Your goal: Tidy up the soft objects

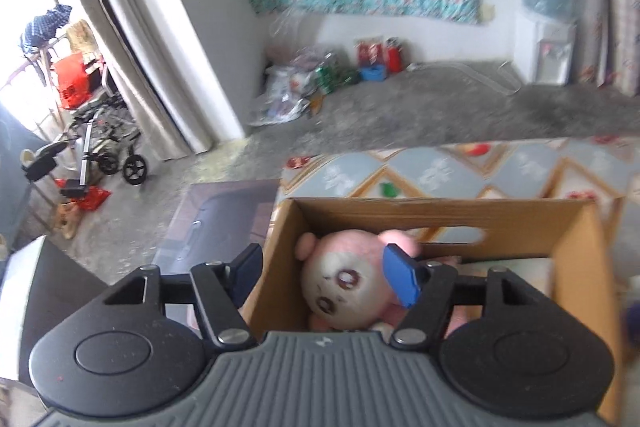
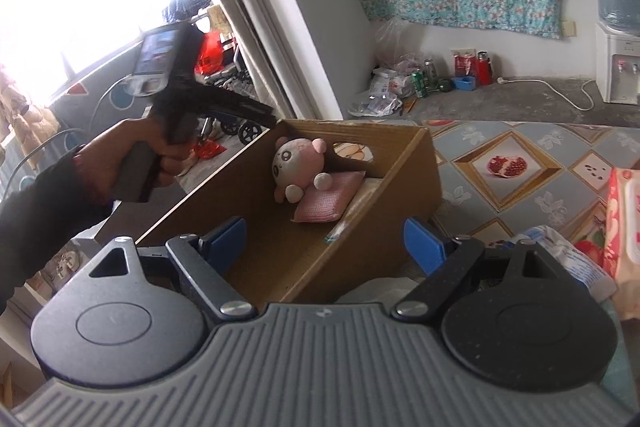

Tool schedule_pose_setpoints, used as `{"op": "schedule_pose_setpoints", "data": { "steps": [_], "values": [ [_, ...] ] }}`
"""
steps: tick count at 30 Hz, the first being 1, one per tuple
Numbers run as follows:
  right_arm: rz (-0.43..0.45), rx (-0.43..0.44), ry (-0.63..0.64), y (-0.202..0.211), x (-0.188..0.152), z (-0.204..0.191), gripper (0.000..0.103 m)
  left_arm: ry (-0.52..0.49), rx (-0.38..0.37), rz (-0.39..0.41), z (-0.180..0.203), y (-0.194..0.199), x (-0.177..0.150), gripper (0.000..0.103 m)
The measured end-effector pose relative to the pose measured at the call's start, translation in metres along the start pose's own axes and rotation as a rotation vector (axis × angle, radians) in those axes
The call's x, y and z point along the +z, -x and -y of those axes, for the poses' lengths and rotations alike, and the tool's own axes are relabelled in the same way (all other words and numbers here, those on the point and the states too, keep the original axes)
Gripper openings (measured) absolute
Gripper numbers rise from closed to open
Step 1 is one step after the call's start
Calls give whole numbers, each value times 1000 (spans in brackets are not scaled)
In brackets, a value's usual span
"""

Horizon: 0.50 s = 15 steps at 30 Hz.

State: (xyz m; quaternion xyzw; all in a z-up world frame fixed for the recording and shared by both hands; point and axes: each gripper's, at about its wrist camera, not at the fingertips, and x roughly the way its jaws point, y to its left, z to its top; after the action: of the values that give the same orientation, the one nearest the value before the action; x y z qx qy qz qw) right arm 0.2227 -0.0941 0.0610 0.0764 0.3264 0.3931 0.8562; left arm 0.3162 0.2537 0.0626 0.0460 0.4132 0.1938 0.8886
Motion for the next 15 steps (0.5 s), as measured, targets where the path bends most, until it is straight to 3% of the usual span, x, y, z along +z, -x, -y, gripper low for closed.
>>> {"op": "schedule_pose_setpoints", "data": {
  "steps": [8, 15],
  "values": [
    [52, -129, -63, 50, -22, 15, 86, 29, -214, 125, 13, 92, -38, 86],
    [89, -278, -167, 105, -39, 40, 86, -7, -438, 140, 53, 141, -92, 92]
  ]
}}
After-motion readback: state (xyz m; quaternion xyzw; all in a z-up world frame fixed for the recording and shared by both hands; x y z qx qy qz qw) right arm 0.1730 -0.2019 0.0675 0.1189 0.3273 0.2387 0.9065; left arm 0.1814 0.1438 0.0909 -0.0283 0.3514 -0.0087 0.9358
